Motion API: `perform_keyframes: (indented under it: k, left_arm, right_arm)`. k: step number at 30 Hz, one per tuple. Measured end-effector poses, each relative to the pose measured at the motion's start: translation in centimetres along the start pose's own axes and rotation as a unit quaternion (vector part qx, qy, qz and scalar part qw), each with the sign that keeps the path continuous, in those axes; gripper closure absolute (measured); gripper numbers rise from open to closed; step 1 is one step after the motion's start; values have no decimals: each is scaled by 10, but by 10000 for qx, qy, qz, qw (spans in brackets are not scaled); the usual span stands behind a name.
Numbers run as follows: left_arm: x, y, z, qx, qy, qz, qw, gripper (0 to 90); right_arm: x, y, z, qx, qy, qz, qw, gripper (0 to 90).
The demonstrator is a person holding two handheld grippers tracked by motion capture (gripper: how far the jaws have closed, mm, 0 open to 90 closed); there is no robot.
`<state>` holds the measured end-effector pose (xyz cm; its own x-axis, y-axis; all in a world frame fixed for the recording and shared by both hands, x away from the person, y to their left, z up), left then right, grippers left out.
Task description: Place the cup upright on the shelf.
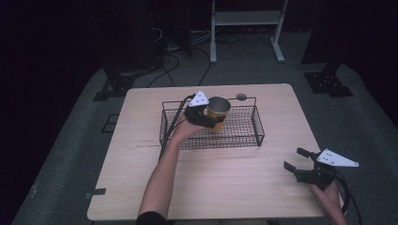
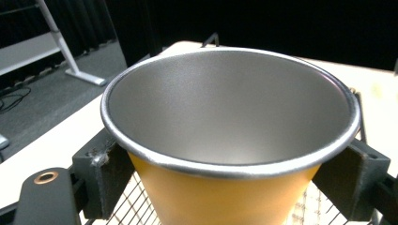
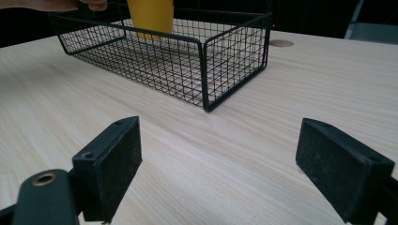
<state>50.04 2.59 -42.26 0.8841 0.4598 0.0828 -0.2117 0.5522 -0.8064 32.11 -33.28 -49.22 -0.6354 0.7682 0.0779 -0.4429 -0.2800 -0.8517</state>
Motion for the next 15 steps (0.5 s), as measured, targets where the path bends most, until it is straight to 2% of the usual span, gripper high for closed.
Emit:
perform_keyframes:
  k: [9,12,15]
  left_arm:
    - [0,7,-9,314,258,41,9992,144]
    - [0,8,-11,530,421,53,9977,143]
    - [-2,7,-13,685,419,-76,9967,143]
  right_arm:
    - [0,0,0,-5,-9,-4,10000,137]
    - [0,0,0,-7,-6,-10,10000,136]
    - [0,0,0,-7,-9,-19,10000,136]
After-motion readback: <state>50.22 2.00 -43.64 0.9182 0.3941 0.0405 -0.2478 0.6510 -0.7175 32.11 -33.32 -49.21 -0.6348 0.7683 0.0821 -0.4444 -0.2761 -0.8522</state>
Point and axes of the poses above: each handheld gripper's, and its own axes: z roughly backward along the jaws, y roughly out of its underside, x roughly to its left, the point moved 4 cm from there along -z, roughly forward along the jaws, and after that the axes turned 13 degrees about x, right-handed, at the moved point
